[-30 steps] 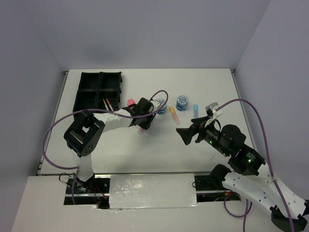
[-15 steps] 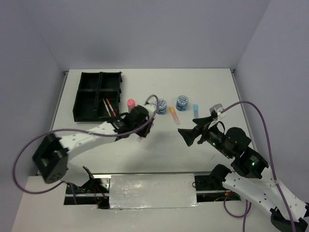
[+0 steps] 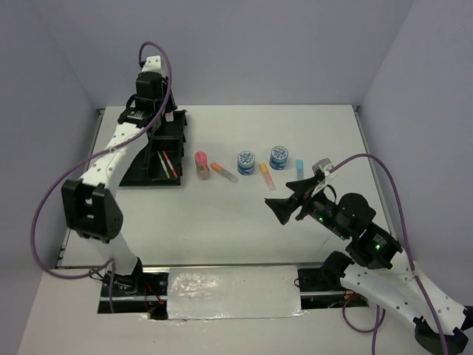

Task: Sort the stationery into containers
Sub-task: Place the pen in the storage box.

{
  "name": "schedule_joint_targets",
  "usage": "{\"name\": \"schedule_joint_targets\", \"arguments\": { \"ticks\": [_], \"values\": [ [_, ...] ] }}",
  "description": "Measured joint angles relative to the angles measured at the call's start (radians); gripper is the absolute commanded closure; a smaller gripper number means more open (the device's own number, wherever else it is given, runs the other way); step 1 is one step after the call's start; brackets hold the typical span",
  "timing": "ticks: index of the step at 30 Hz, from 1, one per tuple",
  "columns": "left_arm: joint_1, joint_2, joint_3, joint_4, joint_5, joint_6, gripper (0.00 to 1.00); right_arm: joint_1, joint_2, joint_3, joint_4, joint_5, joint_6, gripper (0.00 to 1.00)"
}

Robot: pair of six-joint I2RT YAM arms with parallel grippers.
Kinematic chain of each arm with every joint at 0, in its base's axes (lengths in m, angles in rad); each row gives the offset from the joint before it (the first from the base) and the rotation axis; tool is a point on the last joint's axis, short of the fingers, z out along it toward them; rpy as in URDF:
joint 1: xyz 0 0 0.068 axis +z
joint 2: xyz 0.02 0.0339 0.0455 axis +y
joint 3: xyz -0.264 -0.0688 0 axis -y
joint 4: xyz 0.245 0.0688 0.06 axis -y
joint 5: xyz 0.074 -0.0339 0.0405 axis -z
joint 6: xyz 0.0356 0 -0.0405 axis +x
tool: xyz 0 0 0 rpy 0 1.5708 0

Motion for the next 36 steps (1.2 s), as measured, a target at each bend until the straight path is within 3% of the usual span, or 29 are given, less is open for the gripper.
{"name": "schedule_joint_targets", "arguments": {
  "ticks": [8, 13, 25, 30, 34, 36],
  "values": [
    [0.122, 0.338, 0.161, 0.077, 0.020, 0.025, 1.00, 0.000, 0.051, -0.048, 0.091, -0.111, 0.028, 0.00],
    [0.132, 0.389, 0.163, 0.145, 0.012, 0.041, 1.00, 0.000, 0.012, -0.127, 0.116, -0.145, 0.050, 0.00],
    [0.126, 0.518, 0.153, 0.241, 0.013, 0.049, 1.00, 0.000, 0.061, -0.131, 0.138, -0.150, 0.049, 0.00],
    [0.126, 0.541, 0.152, 0.263, 0.011, 0.048, 0.84, 0.000, 0.082, -0.131, 0.143, -0.145, 0.037, 0.00],
    [0.126, 0.556, 0.146, 0.282, 0.010, 0.047, 0.80, 0.000, 0.088, -0.131, 0.142, -0.136, 0.033, 0.00],
    [0.126, 0.560, 0.142, 0.287, 0.007, 0.047, 0.68, 0.000, 0.088, -0.131, 0.143, -0.131, 0.032, 0.00]
  ]
}}
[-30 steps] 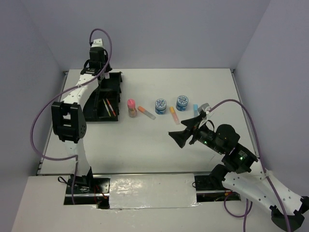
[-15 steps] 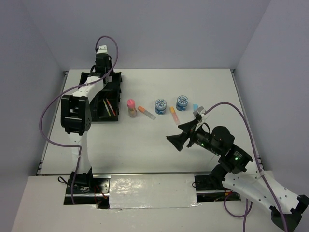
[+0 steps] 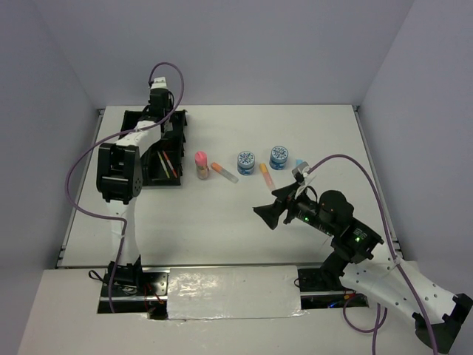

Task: Sort the stationery into containers
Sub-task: Place the pen in the storage box, then pick up the pen from the center of the board.

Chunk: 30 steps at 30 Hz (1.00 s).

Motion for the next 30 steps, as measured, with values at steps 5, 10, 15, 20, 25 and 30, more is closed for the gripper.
{"name": "schedule_joint_targets", "arguments": {
  "ticks": [5, 10, 15, 20, 25, 30],
  "values": [
    [0.000, 0.004, -0.021, 0.016, -0.010, -0.003, 0.31, 0.000, 0.003, 0.000, 0.000, 0.006, 0.000, 0.00],
    [0.000, -0.002, -0.072, 0.029, -0.021, -0.031, 0.15, 0.000, 0.024, 0.000, 0.001, 0.013, 0.000, 0.00],
    [0.000, -0.066, -0.098, -0.016, -0.023, -0.074, 0.04, -0.014, 0.127, 0.014, -0.007, 0.068, 0.009, 0.00],
    [0.000, -0.269, -0.065, -0.163, 0.021, -0.145, 0.01, -0.098, 0.388, 0.102, -0.047, 0.154, 0.027, 0.00],
    [0.007, -0.533, 0.021, -0.386, 0.141, -0.249, 0.01, -0.208, 0.692, 0.261, -0.138, 0.199, -0.002, 0.00],
    [0.005, -0.912, -0.241, -0.509, 0.241, -0.301, 0.01, -0.267, 0.977, 0.466, -0.203, 0.227, -0.073, 0.06]
  ]
}}
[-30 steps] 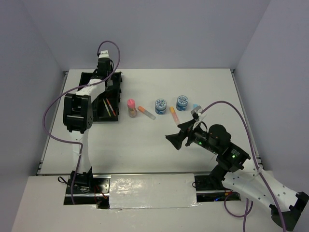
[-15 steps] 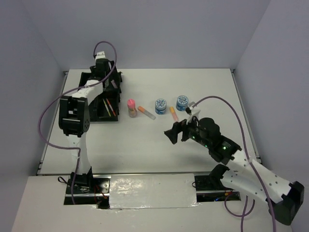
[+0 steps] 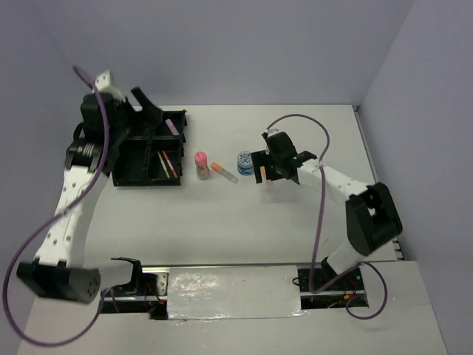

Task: Sort the stationery into containers
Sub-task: Pick up the pen from the center of the board.

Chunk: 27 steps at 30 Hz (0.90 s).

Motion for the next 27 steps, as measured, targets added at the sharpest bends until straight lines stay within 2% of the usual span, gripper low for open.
{"name": "schedule_joint_targets", "arguments": {
  "ticks": [2, 5, 7, 12, 13, 15, 16, 18, 19, 20, 27],
  "values": [
    [-0.006, -0.146, -0.134, -0.077, 0.018, 0.009, 0.01, -0.021, 0.097, 0.068, -0.009, -0.007, -0.031, 0.11],
    [-0.014, -0.277, -0.227, -0.182, 0.026, 0.061, 0.01, -0.046, 0.194, 0.111, -0.016, -0.014, -0.060, 0.15],
    [-0.018, -0.342, -0.275, -0.209, 0.026, 0.111, 0.01, -0.057, 0.245, 0.124, -0.031, -0.016, -0.074, 0.18],
    [-0.052, -0.470, -0.399, -0.219, 0.022, 0.171, 0.01, -0.059, 0.361, 0.174, -0.068, -0.031, -0.090, 0.35],
    [-0.057, -0.483, -0.424, -0.213, 0.027, 0.174, 0.01, -0.059, 0.365, 0.185, -0.074, -0.030, -0.090, 0.44],
    [-0.059, -0.492, -0.463, -0.204, 0.031, 0.176, 0.01, -0.058, 0.367, 0.190, -0.075, -0.036, -0.090, 0.51],
    [-0.059, -0.490, -0.476, -0.198, 0.031, 0.179, 0.01, -0.056, 0.367, 0.189, -0.078, -0.037, -0.089, 0.59],
    [-0.059, -0.478, -0.497, -0.186, 0.031, 0.189, 0.01, -0.051, 0.367, 0.185, -0.079, -0.035, -0.089, 0.68],
    [-0.059, -0.467, -0.509, -0.179, 0.031, 0.192, 0.01, -0.048, 0.366, 0.182, -0.076, -0.030, -0.089, 0.87],
    [-0.059, -0.457, -0.521, -0.175, 0.031, 0.193, 0.01, -0.047, 0.364, 0.178, -0.073, -0.026, -0.090, 0.98],
    [-0.058, -0.458, -0.553, -0.167, 0.052, 0.198, 0.01, -0.031, 0.245, 0.030, -0.020, -0.039, -0.044, 1.00]
  ]
}}
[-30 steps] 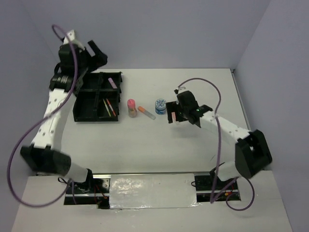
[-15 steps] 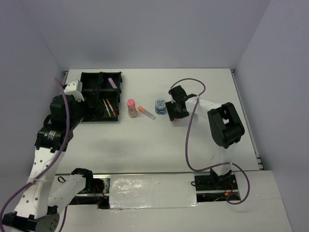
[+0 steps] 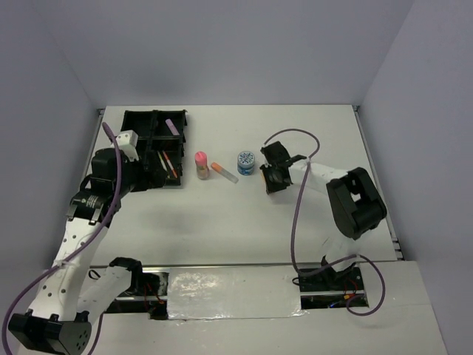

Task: Sort the stationery into containers
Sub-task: Pick up the pen from the center of the board.

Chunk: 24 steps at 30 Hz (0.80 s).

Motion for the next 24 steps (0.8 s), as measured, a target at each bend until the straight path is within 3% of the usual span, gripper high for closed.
{"name": "schedule_joint_targets", "arguments": {
  "ticks": [4, 11, 18, 24],
  "values": [
    [0.000, -0.031, -0.037, 0.076, 0.161, -0.015, 0.01, 0.086, -0.193, -0.133, -0.020, -0.009, 0.063, 1.00],
    [-0.114, -0.066, -0.173, 0.372, 0.402, -0.213, 0.02, 0.288, -0.468, -0.141, 0.066, -0.053, 0.168, 1.00],
    [-0.393, 0.004, -0.164, 0.581, 0.336, -0.350, 0.06, 0.497, -0.526, -0.126, 0.202, 0.006, 0.293, 1.00],
    [-0.426, 0.042, -0.146, 0.596, 0.227, -0.374, 0.08, 0.549, -0.569, -0.115, 0.255, 0.083, 0.359, 1.00]
  ]
}}
